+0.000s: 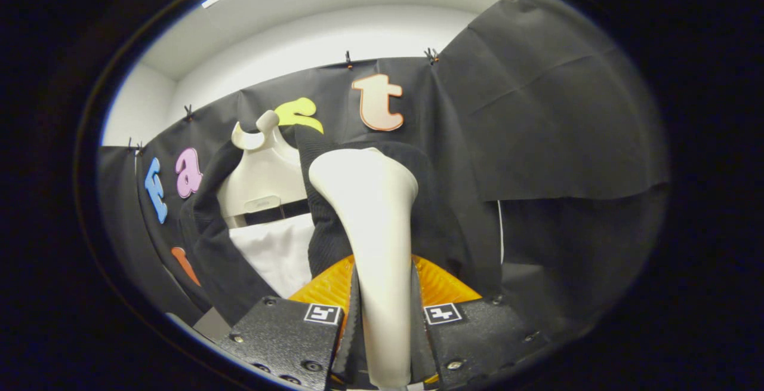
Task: Iron the clothes twice with a garment steamer, once on the left side and once on the right side.
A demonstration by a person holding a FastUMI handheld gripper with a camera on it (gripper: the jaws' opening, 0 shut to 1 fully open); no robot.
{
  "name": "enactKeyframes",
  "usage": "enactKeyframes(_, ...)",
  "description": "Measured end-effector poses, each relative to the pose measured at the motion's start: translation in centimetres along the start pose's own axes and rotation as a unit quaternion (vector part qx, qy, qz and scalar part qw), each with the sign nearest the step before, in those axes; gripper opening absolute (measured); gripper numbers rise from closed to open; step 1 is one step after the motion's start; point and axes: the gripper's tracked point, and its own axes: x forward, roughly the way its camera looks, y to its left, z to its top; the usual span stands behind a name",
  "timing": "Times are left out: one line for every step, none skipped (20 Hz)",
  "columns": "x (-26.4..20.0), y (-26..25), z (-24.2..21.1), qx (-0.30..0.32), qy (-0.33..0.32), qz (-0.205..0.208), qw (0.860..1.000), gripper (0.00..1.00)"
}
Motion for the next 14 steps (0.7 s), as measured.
enactKeyframes(-0.1, 0.0, -0.1, -0.001, 0.001, -0.001, 1.0, 0.38)
enactKeyframes(-0.2, 0.0, -0.4, -0.004, 0.004, -0.002, 1.0, 0.38)
enactKeyframes(-0.3, 0.0, -0.7, -0.006, 0.006, -0.003, 1.0, 0.38)
enactKeyframes(-0.5, 0.1, -1.2, -0.008, 0.01, -0.005, 1.0, 0.38)
enactKeyframes(-0.7, 0.2, -1.6, -0.009, 0.012, -0.007, 1.0, 0.38)
enactKeyframes(-0.9, 0.1, -2.1, -0.011, 0.016, -0.01, 1.0, 0.38)
enactKeyframes(-1.1, 0.0, -2.6, -0.013, 0.02, -0.013, 1.0, 0.38)
enactKeyframes(-1.2, 0.0, -3.2, -0.013, 0.023, -0.015, 1.0, 0.38)
enactKeyframes(-1.3, 0.0, -3.7, -0.012, 0.027, -0.017, 0.999, 0.38)
enactKeyframes(-1.4, 0.1, -4.2, -0.011, 0.031, -0.018, 0.999, 0.38)
enactKeyframes(-1.5, 0.1, -4.6, -0.011, 0.033, -0.021, 0.999, 0.38)
enactKeyframes(-1.6, 0.0, -5.1, -0.012, 0.035, -0.023, 0.999, 0.38)
enactKeyframes(-1.6, -0.1, -5.5, -0.014, 0.037, -0.026, 0.999, 0.38)
enactKeyframes(-1.7, -0.2, -6.0, -0.015, 0.04, -0.028, 0.999, 0.38)
